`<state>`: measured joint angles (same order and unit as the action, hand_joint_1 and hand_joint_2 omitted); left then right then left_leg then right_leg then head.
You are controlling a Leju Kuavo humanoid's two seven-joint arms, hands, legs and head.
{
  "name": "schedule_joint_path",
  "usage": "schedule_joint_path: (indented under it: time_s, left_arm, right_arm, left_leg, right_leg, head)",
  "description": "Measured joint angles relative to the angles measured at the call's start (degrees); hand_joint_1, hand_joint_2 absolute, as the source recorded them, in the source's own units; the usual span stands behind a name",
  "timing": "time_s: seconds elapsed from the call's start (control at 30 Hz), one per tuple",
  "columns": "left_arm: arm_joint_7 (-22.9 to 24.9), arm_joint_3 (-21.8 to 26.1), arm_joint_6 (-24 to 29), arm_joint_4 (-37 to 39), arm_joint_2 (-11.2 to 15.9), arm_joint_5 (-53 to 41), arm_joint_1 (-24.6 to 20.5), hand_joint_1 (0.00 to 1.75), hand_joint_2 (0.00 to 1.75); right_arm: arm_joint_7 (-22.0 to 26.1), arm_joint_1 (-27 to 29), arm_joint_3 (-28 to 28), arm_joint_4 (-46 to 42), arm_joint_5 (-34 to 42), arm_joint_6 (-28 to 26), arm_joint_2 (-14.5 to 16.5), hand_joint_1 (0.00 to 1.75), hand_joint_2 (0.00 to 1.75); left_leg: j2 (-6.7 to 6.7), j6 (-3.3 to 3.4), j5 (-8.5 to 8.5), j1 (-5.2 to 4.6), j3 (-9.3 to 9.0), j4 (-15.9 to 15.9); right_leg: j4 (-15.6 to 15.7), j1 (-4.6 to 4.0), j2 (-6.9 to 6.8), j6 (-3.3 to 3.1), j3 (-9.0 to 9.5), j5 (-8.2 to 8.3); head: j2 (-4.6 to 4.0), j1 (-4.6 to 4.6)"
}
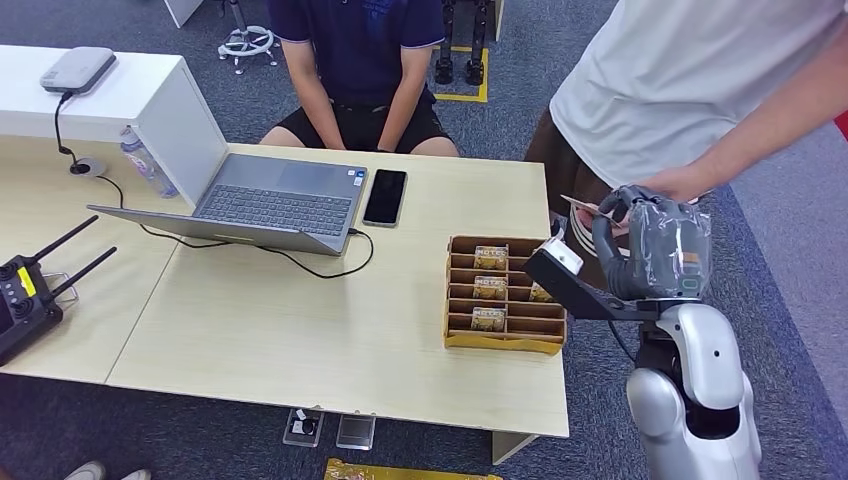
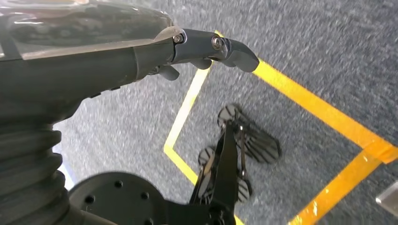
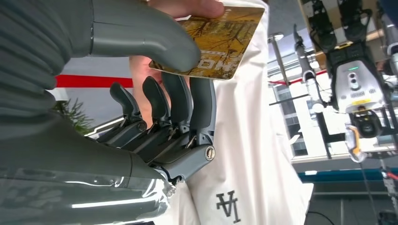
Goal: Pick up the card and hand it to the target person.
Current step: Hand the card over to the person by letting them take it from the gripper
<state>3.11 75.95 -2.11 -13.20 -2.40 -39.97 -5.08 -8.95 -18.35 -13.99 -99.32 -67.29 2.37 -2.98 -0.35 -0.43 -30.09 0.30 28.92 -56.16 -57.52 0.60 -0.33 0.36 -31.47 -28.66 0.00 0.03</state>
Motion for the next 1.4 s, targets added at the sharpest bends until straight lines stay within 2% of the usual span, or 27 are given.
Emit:
schedule_joint_path:
  time_s: [0.3,0.37,0.43,0.5,0.57,0.93,1.07,1.17,1.23,1.3,1.4]
  left_arm:
    - [0.1,1.6,-3.2,0.1,0.0,2.4,-0.1,0.00,1.75]
    - [0.1,1.8,-3.8,0.1,0.0,2.7,-0.1,0.00,1.75]
    - [0.1,2.1,-4.5,0.2,0.0,2.8,-0.1,0.00,1.75]
    - [0.1,2.3,-5.0,0.3,0.0,2.8,-0.1,0.00,0.87]
    - [0.0,2.5,-4.9,0.3,0.0,2.8,-0.1,0.00,0.00]
    - [-0.1,3.0,-3.4,0.3,0.0,3.4,-0.2,0.00,0.00]
    - [0.1,3.0,-2.2,0.3,0.0,3.0,-0.2,0.00,0.00]
    - [0.1,3.0,-1.7,0.3,0.0,2.7,-0.2,0.00,0.00]
    - [0.2,3.0,-1.5,0.3,0.0,2.5,-0.2,0.00,0.00]
    - [0.2,3.0,-1.5,0.3,0.0,2.3,-0.2,0.00,0.00]
    - [0.4,2.9,-1.5,0.3,0.0,1.8,-0.2,0.00,0.00]
  right_arm:
    - [0.6,-0.4,0.0,1.0,-1.4,0.4,1.4,1.41,1.75]
    - [0.6,-0.5,0.0,1.1,-1.6,0.6,1.5,0.98,1.75]
    - [0.6,-0.5,0.0,1.3,-1.8,0.8,1.6,0.34,1.75]
    - [0.7,-0.5,0.0,1.4,-2.0,0.9,1.8,0.07,1.75]
    - [0.8,-0.4,0.0,1.5,-2.1,0.9,1.9,0.00,1.75]
    - [1.3,-0.4,0.3,1.8,-2.2,0.5,2.4,0.00,1.75]
    - [2.6,0.0,2.1,1.6,1.5,-0.4,2.4,0.00,1.75]
    - [6.6,0.9,5.0,1.5,8.9,-1.8,2.5,0.00,1.75]
    - [10.6,1.6,7.8,1.7,16.9,-2.7,2.7,0.00,1.75]
    - [15.9,2.3,11.9,2.5,28.9,-2.0,3.0,0.00,1.75]
    - [22.8,2.8,18.7,5.7,47.1,2.6,3.4,0.00,1.75]
  left_leg:
    - [0.00,0.00,0.00,0.00,0.00,0.0]
    - [0.00,0.00,0.00,0.00,0.00,0.0]
    - [0.00,0.00,0.00,0.00,0.00,0.0]
    - [0.00,0.00,0.00,0.00,0.00,0.0]
    - [0.00,0.00,0.00,0.00,0.00,0.0]
    - [0.00,0.00,0.00,0.00,-0.01,0.0]
    - [0.00,0.00,0.00,0.00,-0.02,0.0]
    - [0.00,0.00,0.00,0.00,-0.01,0.0]
    - [0.00,0.00,0.00,0.00,-0.01,0.0]
    - [-0.01,0.00,-0.01,0.00,0.00,0.0]
    - [-0.01,0.00,-0.01,0.00,0.00,0.0]
  right_leg:
    - [0.0,0.00,0.00,0.00,-0.01,0.00]
    - [0.0,0.00,0.00,0.00,-0.01,0.00]
    - [0.0,0.00,0.00,0.00,-0.01,0.00]
    - [0.0,0.00,0.00,0.00,-0.01,0.00]
    - [0.0,0.00,0.00,0.00,-0.01,0.00]
    - [0.0,0.00,0.00,0.00,-0.01,0.00]
    - [0.0,0.00,0.00,0.00,-0.01,0.00]
    - [0.0,0.00,0.00,0.00,-0.02,0.00]
    - [0.0,0.00,-0.01,0.00,-0.02,0.00]
    - [0.0,0.00,-0.01,0.00,-0.02,0.00]
    - [0.0,0.00,-0.01,0.00,-0.01,0.00]
  head:
    - [0.00,0.02]
    - [0.00,-0.01]
    - [0.00,-0.02]
    - [0.00,0.00]
    - [0.00,0.02]
    - [0.00,0.00]
    - [0.00,0.02]
    - [0.00,0.04]
    - [0.00,0.03]
    - [0.00,0.01]
    - [0.00,-0.02]
